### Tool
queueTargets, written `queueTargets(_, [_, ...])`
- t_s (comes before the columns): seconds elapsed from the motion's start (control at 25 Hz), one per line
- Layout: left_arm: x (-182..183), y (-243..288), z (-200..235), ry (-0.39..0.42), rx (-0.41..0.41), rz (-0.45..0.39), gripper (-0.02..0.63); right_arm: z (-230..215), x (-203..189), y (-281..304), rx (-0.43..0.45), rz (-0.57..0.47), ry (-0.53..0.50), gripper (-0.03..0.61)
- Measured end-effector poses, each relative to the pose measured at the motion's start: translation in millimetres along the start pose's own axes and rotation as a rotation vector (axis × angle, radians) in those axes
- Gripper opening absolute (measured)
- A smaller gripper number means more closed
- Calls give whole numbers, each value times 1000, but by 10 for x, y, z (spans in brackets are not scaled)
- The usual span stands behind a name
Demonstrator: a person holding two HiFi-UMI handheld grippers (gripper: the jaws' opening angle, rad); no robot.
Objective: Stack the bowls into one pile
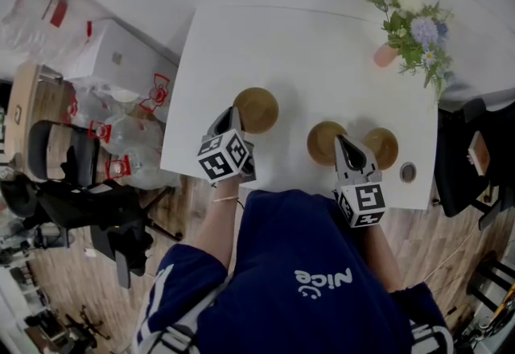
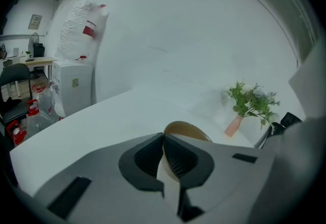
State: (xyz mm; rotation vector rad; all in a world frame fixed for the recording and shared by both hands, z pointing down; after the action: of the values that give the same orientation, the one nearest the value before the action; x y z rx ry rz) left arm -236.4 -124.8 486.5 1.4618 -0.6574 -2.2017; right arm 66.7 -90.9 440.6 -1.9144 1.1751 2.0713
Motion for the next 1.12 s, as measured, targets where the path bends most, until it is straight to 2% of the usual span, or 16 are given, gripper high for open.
queueTargets(0.24, [48, -94, -360, 8, -108, -12, 26, -150, -61, -111, -61, -1, 28, 23])
queueTargets(0.44, [63, -144, -632, 34, -160, -4, 26, -253, -95, -211, -105, 2, 39, 23])
queueTargets(0.6, [63, -158, -867, 43, -219, 3, 26, -343, -122, -264, -124, -5, 94, 23])
queueTargets(0.8, [-33, -138, -1126, 66, -289, 45, 26, -424, -157, -359, -159, 0, 94, 23])
queueTargets(1.0, [-194, -91, -1319, 101, -335, 97, 26, -545, -239, -458, -176, -24, 230, 23])
queueTargets(1.12, [-274, -63, -1396, 121, -350, 122, 26, -575, -268, -505, -196, -19, 233, 23])
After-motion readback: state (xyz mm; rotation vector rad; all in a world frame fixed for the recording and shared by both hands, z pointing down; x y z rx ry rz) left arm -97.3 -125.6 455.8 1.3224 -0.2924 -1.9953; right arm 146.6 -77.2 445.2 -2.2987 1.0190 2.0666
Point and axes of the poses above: the fingertips, and each gripper's own axes: y forward along the fingers, z to its left, x out of its top, the point moved 7 cm from there along -y, backward along the fingers, and after that the axes turned 5 degrees about z, right-handed, at the moved point
